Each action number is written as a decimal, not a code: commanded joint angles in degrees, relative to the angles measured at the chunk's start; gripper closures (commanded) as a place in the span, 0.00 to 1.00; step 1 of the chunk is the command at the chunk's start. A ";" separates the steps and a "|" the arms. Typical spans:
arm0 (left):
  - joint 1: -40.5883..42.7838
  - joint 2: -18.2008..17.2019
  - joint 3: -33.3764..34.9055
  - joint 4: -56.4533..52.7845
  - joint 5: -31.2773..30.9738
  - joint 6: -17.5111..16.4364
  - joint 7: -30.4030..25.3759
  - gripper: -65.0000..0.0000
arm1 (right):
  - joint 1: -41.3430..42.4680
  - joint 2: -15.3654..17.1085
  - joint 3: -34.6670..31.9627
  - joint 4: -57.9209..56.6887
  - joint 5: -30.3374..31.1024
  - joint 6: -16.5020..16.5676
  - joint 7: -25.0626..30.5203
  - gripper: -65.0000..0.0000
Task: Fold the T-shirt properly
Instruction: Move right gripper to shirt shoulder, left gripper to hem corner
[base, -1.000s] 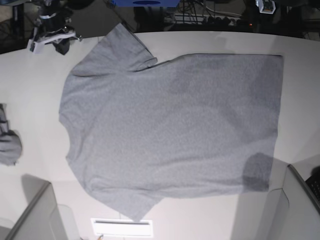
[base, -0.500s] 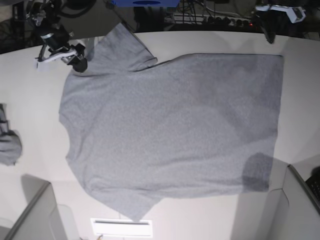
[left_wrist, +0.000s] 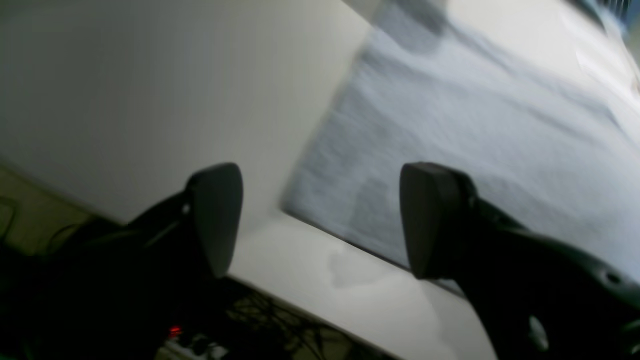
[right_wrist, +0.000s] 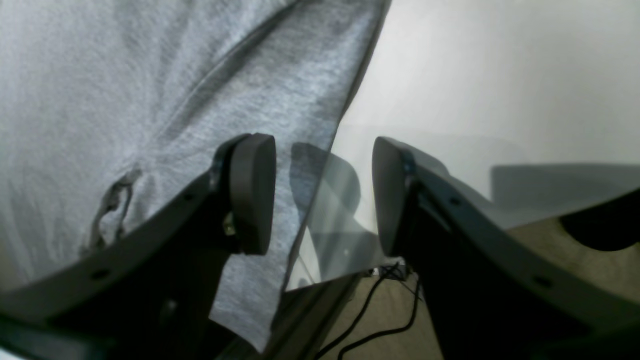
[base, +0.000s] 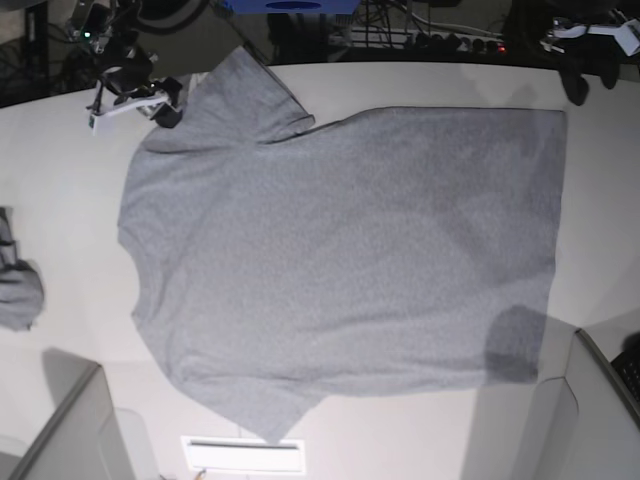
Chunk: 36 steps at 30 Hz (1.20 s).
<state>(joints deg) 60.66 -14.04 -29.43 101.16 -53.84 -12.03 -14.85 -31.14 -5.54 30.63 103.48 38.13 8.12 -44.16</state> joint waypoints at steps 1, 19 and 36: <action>1.01 -0.59 -0.42 0.68 -1.23 -0.76 -1.37 0.27 | -1.52 0.13 -0.52 0.21 -0.63 0.10 -1.51 0.56; -14.03 4.86 -10.79 -4.68 -2.38 -6.47 23.60 0.27 | -4.16 0.05 -8.08 -0.76 -0.63 0.10 -1.16 0.70; -29.50 8.20 -23.36 -10.84 7.73 -11.57 47.34 0.33 | -2.58 0.05 -8.08 -0.67 -0.55 0.10 -1.33 1.00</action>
<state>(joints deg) 30.44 -5.56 -52.62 89.60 -45.52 -22.96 32.84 -33.21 -5.56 22.48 102.63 38.92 9.26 -44.62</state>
